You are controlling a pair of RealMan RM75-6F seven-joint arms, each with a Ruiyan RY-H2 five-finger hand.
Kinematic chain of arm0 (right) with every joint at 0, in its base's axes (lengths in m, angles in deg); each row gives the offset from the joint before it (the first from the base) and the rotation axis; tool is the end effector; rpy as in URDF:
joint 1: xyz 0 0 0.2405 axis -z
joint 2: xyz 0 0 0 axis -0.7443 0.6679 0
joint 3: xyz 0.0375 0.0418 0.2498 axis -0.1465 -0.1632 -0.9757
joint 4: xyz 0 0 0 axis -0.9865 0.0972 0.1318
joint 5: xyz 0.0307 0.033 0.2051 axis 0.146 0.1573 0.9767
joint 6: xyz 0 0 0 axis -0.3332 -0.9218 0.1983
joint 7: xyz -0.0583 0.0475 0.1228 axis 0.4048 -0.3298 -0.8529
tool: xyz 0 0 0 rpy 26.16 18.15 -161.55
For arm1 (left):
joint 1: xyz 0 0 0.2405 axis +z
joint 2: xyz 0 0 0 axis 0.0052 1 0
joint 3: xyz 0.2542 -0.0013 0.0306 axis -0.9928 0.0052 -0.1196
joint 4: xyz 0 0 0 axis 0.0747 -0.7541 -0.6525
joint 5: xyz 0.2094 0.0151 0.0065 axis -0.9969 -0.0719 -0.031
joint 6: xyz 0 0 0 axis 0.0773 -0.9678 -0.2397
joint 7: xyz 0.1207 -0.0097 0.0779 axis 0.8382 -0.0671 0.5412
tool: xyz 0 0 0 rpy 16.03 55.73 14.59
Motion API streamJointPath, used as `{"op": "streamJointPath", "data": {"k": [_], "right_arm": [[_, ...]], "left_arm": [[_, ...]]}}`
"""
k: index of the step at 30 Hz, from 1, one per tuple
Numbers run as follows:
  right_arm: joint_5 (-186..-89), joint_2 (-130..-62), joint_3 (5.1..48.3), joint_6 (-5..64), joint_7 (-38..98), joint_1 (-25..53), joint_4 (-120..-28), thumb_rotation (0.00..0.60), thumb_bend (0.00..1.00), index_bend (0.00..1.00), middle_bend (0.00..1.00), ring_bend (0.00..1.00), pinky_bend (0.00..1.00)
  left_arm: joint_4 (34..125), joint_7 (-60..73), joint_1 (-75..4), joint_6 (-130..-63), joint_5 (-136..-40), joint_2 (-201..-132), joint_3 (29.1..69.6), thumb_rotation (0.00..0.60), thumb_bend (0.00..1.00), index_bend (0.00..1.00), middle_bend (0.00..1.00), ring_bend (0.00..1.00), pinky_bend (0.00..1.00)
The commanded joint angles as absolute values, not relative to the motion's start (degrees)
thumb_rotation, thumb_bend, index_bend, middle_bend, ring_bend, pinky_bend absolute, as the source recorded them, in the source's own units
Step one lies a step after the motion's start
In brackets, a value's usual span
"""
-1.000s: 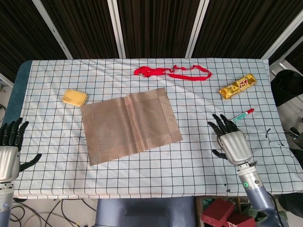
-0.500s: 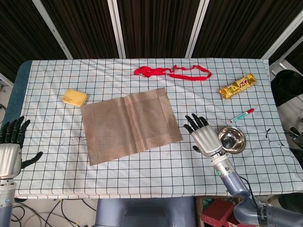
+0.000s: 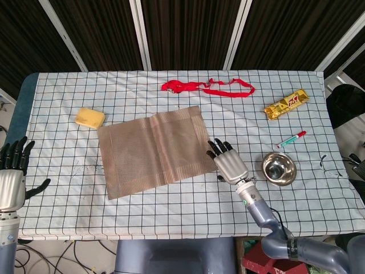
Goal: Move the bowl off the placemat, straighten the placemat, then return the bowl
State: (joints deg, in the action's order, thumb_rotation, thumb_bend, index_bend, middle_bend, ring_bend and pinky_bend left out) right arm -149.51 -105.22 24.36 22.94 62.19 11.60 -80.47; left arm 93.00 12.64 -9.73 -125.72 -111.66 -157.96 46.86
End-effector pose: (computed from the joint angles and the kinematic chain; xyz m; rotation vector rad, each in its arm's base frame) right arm -0.1546 -0.3321 -0.0210 1.8955 -0.6349 0.8658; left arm -0.2874 0.2158 0.1367 -1.2889 -0.6986 -1.0453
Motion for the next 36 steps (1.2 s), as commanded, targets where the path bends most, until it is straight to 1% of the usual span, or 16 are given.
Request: {"op": "streamJointPath", "data": {"k": [1, 10, 19, 36], "right_arm": [[-148.6, -107.0, 23.8, 22.6, 63.1, 10.3, -78.3, 0.6, 0.01, 0.25, 0.08, 0.06, 0.17], [-146.1, -110.3, 23.4, 20.8, 62.8, 7.9, -72.8, 0.6, 0.01, 0.25, 0.08, 0.06, 0.17], [-144.0, -111.6, 24.0, 19.0, 61.3, 6.8, -68.8, 0.6, 0.01, 0.25, 0.08, 0.06, 0.17], [-141.5, -113.0, 25.5, 17.5, 60.2, 5.8, -66.1, 0.6, 0.01, 0.25, 0.08, 0.06, 0.17]], "left_arm": [[92.9, 12.6, -9.8, -125.4, -111.5, -158.0, 47.1, 0.6, 0.04, 0.04, 0.0, 0.0, 0.0], [92.6, 13.2, -9.9, -124.3, -110.6, -158.3, 47.8, 0.6, 0.04, 0.04, 0.0, 0.0, 0.0], [92.4, 13.4, -9.8, -123.6, -110.3, -158.5, 48.3, 0.6, 0.04, 0.04, 0.0, 0.0, 0.0], [92.6, 13.0, -9.6, -122.7, -110.1, -158.5, 48.8, 0.6, 0.04, 0.04, 0.0, 0.0, 0.0]]}}
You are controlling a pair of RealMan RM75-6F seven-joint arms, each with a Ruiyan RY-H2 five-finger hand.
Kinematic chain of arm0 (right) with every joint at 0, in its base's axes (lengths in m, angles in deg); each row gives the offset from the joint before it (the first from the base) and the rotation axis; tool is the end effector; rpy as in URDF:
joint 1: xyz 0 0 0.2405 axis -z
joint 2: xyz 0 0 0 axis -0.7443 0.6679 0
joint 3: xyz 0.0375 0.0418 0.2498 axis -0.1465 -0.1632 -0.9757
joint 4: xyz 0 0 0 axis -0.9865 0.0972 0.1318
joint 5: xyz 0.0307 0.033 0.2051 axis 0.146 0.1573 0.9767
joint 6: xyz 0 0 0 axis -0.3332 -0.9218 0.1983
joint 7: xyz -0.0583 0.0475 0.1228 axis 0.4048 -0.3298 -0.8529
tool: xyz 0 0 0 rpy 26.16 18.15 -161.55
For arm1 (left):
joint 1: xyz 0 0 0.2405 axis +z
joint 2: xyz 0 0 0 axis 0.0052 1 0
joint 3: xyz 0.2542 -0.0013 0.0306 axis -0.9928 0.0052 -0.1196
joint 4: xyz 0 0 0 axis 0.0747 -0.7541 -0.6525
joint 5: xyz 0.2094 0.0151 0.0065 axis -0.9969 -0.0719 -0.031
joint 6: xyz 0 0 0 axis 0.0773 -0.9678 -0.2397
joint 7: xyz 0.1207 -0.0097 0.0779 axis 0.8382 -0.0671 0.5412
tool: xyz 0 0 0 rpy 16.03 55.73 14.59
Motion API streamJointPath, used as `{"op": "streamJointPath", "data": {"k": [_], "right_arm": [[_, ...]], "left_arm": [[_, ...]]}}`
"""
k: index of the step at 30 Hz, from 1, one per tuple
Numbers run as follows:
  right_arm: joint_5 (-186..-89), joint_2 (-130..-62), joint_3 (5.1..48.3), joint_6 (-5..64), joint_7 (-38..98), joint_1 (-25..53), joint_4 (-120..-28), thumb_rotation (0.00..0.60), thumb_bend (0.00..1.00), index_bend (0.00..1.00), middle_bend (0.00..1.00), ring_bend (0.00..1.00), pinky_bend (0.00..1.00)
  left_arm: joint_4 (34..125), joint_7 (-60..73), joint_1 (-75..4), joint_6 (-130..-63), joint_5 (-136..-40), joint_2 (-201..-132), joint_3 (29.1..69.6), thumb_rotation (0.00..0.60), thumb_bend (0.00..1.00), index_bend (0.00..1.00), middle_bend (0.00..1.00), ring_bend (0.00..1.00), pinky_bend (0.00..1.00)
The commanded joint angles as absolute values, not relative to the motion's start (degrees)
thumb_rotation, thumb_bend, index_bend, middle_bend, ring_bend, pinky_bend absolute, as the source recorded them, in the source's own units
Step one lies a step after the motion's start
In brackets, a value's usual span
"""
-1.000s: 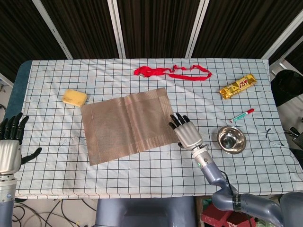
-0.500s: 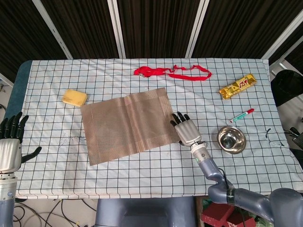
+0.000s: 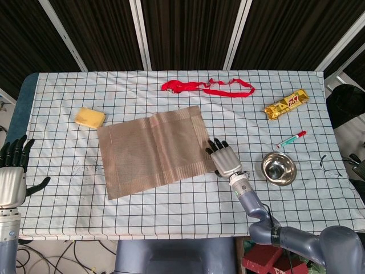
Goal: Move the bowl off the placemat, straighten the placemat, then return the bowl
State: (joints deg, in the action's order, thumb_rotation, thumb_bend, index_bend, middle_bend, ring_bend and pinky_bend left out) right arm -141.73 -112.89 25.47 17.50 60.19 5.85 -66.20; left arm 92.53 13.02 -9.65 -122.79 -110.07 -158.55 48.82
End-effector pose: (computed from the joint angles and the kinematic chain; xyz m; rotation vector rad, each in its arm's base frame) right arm -0.1692 -0.3608 -0.0604 1.9078 -0.7129 0.7316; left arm -0.2916 0.2231 0.1338 -1.2762 -0.7266 -1.0163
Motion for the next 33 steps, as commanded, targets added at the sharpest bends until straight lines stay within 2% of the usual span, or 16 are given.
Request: {"op": "streamJointPath", "data": {"k": [1, 12, 22, 33], "right_arm": [[-141.2, -113.0, 25.4, 17.4, 60.2, 5.7, -66.1, 0.6, 0.01, 0.24, 0.08, 0.06, 0.17], [-140.2, -114.0, 25.3, 17.1, 59.3, 5.2, -65.1, 0.6, 0.01, 0.23, 0.08, 0.06, 0.17], [-143.7, -116.4, 26.1, 17.7, 52.3, 4.9, -60.3, 0.6, 0.07, 0.23, 0.08, 0.06, 0.17], [-146.4, -117.3, 26.5, 18.7, 46.8, 4.9, -58.9, 0.6, 0.35, 0.22, 0.08, 0.06, 0.17]], "left_arm": [[92.6, 13.0, -9.6, -122.7, -110.1, -158.5, 48.8, 0.6, 0.04, 0.04, 0.0, 0.0, 0.0], [92.6, 12.8, -9.6, -122.4, -110.0, -158.6, 49.0, 0.6, 0.04, 0.04, 0.0, 0.0, 0.0], [92.9, 12.2, -9.4, -122.4, -110.2, -158.3, 49.2, 0.6, 0.04, 0.04, 0.0, 0.0, 0.0], [93.1, 11.9, -9.3, -122.4, -110.4, -158.4, 49.2, 0.6, 0.04, 0.04, 0.0, 0.0, 0.0]]}}
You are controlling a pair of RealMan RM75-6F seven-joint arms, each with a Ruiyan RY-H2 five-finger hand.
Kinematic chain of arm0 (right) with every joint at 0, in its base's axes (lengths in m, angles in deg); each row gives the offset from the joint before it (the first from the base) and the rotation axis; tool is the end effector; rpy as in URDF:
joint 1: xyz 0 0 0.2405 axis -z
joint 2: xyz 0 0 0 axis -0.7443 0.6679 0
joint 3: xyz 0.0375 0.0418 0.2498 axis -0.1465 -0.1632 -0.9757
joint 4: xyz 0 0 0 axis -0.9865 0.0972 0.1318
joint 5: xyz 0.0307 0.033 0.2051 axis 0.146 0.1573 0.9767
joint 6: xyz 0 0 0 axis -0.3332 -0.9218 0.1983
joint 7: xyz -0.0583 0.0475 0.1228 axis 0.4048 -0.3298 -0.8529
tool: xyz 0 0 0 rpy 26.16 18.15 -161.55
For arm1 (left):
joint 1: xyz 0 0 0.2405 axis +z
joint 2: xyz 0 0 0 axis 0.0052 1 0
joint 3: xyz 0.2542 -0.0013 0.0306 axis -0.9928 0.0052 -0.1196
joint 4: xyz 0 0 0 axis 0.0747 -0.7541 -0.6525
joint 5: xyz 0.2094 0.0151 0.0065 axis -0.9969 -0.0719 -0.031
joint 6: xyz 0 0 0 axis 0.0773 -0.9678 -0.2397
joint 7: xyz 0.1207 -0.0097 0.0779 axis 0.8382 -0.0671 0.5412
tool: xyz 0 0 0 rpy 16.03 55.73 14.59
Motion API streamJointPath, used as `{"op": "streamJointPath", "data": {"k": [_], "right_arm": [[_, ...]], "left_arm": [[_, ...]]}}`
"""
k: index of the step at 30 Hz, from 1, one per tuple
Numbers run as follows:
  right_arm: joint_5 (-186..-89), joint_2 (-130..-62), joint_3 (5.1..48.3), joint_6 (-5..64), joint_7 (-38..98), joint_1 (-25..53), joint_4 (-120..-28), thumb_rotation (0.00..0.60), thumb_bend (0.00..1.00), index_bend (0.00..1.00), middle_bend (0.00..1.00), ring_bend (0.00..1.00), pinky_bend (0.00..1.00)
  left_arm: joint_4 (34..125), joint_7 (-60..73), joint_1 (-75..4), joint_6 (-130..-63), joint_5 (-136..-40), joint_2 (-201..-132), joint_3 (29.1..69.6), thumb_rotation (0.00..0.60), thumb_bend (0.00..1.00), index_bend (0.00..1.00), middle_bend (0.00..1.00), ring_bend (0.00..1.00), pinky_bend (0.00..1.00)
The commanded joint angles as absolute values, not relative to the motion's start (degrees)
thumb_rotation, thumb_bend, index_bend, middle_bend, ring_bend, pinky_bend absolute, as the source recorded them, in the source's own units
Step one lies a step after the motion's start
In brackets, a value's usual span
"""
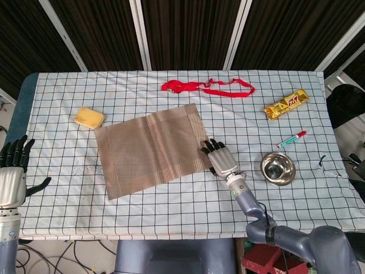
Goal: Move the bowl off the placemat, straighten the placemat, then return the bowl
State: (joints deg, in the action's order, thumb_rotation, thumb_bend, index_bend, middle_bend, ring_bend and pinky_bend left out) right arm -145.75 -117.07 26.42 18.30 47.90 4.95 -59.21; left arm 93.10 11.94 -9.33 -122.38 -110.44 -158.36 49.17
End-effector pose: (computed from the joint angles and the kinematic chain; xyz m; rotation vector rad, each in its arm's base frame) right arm -0.1686 -0.3636 -0.0757 1.8845 -0.8162 0.8454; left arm -0.2902 0.2225 0.1339 -1.2732 -0.7462 -1.0356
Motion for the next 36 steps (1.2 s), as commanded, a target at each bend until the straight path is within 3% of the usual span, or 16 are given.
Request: {"op": "streamJointPath", "data": {"k": [1, 10, 15, 18, 36], "right_arm": [[-146.7, -117.4, 26.4, 18.9, 46.1, 4.9, -58.7, 0.6, 0.36, 0.22, 0.08, 0.06, 0.17], [-148.7, -118.3, 26.3, 20.6, 42.7, 4.9, -57.8, 0.6, 0.35, 0.25, 0.08, 0.06, 0.17], [-149.2, -118.8, 26.1, 21.5, 41.7, 4.9, -57.0, 0.6, 0.3, 0.5, 0.2, 0.08, 0.17], [-150.1, -119.2, 26.1, 22.8, 40.8, 5.1, -56.3, 0.6, 0.3, 0.59, 0.26, 0.1, 0.17], [-152.0, -118.4, 27.3, 24.6, 39.1, 6.4, -57.5, 0.6, 0.42, 0.62, 0.27, 0.1, 0.17]], "left_arm": [[93.1, 11.9, -9.3, -122.4, -110.4, -158.4, 49.2, 0.6, 0.04, 0.04, 0.0, 0.0, 0.0], [93.2, 11.5, -9.2, -122.5, -110.5, -158.4, 49.3, 0.6, 0.04, 0.04, 0.0, 0.0, 0.0], [93.3, 11.3, -9.2, -122.5, -110.6, -158.3, 49.3, 0.6, 0.04, 0.04, 0.0, 0.0, 0.0], [93.3, 11.2, -9.2, -122.4, -110.6, -158.2, 49.3, 0.6, 0.04, 0.04, 0.0, 0.0, 0.0], [93.5, 11.0, -9.1, -122.2, -111.1, -158.1, 49.1, 0.6, 0.04, 0.05, 0.0, 0.0, 0.0]]}}
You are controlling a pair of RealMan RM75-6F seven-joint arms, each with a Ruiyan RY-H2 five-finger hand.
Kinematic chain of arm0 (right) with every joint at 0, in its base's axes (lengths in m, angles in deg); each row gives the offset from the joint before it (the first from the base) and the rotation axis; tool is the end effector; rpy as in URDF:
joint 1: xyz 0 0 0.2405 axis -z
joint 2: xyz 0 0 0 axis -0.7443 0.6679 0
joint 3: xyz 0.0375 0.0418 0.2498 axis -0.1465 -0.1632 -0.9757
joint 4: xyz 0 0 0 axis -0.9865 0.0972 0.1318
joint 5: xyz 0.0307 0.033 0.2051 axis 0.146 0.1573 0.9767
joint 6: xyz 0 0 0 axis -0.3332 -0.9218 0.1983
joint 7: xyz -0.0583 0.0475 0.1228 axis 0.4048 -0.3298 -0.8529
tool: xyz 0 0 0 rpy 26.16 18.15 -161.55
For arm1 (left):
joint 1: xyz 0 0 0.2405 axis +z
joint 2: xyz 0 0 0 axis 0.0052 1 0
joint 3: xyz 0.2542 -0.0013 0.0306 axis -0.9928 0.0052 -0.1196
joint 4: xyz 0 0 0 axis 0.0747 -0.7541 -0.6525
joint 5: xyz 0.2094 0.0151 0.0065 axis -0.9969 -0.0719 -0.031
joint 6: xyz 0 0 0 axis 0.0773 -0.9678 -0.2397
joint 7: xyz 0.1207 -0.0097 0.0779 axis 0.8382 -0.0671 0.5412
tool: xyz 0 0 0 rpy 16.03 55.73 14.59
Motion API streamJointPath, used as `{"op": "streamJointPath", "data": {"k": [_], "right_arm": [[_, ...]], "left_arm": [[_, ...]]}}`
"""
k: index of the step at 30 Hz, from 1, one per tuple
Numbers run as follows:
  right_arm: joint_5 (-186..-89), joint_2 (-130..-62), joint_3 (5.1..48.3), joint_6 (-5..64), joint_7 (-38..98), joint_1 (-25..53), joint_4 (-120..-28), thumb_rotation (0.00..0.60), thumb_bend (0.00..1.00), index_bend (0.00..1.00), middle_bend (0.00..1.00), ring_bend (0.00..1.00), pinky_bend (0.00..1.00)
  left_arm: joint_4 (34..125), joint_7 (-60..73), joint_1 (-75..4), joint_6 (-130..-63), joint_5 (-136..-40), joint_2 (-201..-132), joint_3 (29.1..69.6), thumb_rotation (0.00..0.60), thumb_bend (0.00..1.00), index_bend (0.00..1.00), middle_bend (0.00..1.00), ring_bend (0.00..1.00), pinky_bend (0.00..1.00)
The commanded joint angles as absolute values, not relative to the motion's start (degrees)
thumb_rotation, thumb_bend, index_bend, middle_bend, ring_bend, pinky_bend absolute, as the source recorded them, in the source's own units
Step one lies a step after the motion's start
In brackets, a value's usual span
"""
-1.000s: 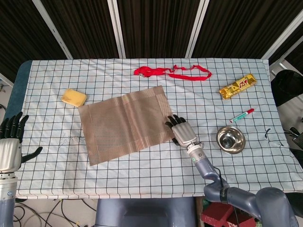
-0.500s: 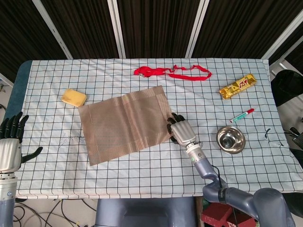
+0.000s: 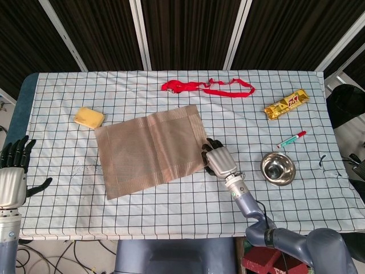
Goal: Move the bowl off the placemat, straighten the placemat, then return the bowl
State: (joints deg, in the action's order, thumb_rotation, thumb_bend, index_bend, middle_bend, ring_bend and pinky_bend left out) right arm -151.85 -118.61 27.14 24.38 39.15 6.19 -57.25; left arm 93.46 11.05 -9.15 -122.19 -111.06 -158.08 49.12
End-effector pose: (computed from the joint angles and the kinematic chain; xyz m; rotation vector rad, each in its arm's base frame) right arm -0.1628 -0.3568 -0.0724 1.8367 -0.8296 1.0135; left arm -0.2889 0.2214 0.1339 -1.2794 -0.7572 -1.0508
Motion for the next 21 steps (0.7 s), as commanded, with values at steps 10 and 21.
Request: {"op": "streamJointPath", "data": {"k": [10, 21], "right_arm": [[-154.9, -114.7, 29.8, 27.9, 39.7, 9.0, -64.2, 0.6, 0.45, 0.63, 0.27, 0.1, 0.17], [-158.6, -107.8, 34.6, 33.1, 41.3, 14.5, -73.4, 0.6, 0.45, 0.64, 0.28, 0.1, 0.17]], "left_arm": [[93.7, 10.6, -9.1, -122.3, -111.8, -157.9, 48.8, 0.6, 0.04, 0.05, 0.0, 0.0, 0.0], [94.2, 9.9, -8.8, -122.5, -113.2, -157.5, 48.0, 0.6, 0.04, 0.05, 0.0, 0.0, 0.0]]}}
